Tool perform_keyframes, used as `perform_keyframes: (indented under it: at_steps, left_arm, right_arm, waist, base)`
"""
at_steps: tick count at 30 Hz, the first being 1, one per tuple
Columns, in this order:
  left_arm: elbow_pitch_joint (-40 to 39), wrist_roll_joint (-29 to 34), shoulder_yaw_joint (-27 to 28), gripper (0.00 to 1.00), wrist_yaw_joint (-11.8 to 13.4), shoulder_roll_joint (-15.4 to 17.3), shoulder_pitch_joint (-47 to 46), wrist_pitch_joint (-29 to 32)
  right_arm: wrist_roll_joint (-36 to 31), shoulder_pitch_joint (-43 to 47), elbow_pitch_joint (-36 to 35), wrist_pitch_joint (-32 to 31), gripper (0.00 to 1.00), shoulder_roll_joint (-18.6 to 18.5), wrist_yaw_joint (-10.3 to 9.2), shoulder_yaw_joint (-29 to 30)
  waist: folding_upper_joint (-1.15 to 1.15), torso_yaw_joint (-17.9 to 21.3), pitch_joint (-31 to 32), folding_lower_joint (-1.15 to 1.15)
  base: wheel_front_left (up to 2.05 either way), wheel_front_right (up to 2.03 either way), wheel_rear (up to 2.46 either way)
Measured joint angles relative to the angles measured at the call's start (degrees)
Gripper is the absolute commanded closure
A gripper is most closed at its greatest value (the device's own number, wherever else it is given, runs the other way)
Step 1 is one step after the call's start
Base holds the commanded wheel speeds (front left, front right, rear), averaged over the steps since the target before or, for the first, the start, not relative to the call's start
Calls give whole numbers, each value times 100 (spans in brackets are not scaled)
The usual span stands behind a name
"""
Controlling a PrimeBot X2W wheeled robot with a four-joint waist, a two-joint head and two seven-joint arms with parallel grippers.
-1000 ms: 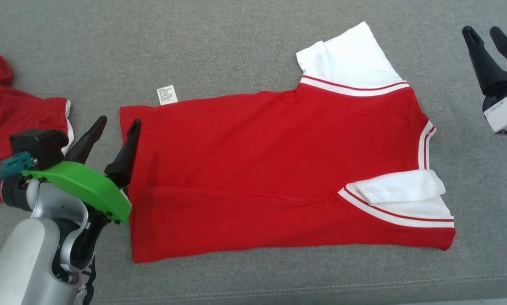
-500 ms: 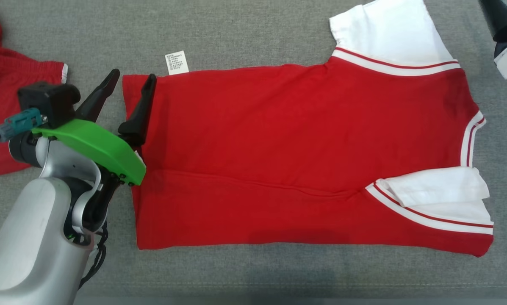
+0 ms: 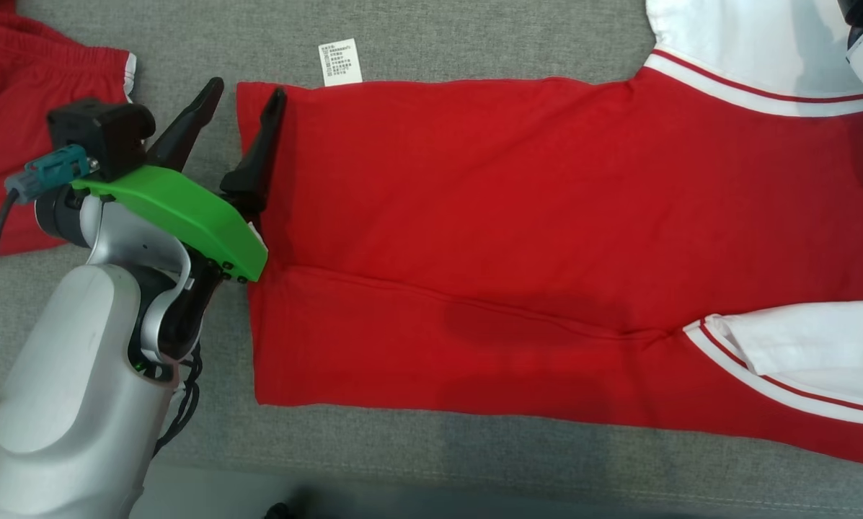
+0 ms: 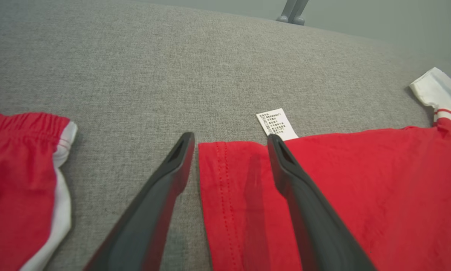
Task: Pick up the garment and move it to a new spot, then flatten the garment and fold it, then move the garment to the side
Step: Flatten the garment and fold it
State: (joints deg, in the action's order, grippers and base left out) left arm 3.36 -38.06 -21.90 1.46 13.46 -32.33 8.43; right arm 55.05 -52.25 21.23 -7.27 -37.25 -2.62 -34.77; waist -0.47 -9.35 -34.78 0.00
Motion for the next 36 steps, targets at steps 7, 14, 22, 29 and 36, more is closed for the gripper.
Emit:
perform_keyframes:
  at_steps: [7,14,22,29,36]
  left_arm:
    - [289,1,-54,0,-98,-52,-186,-93]
    - [581,0,-177,0,-236,-143,-260,-90]
    - [872,0,-194,0,-305,-168,-450,-100]
    - [1110,0,-196,77,-348,-181,-546,-109]
    - [1327,0,-201,100,-447,-246,-583,-252]
  right_arm:
    - [-3,-157,387,-189,0,166,34,-124]
    - [-9,-393,671,-315,0,212,107,-179]
    - [-7,-567,899,-435,31,330,289,-270]
    - [82,-632,1091,-560,100,450,491,-303]
    - [101,-642,1258,-536,100,583,666,-331]
  waist:
    - [0,-126,-164,0]
    - [0,-141,-196,0]
    - [0,-120,-206,0]
    - [0,-95,-190,0]
    - [0,-83,-111,0]
  base:
    - [0,0,0]
    - [0,0,0]
    - [0,0,0]
    - [0,0,0]
    - [0,0,0]
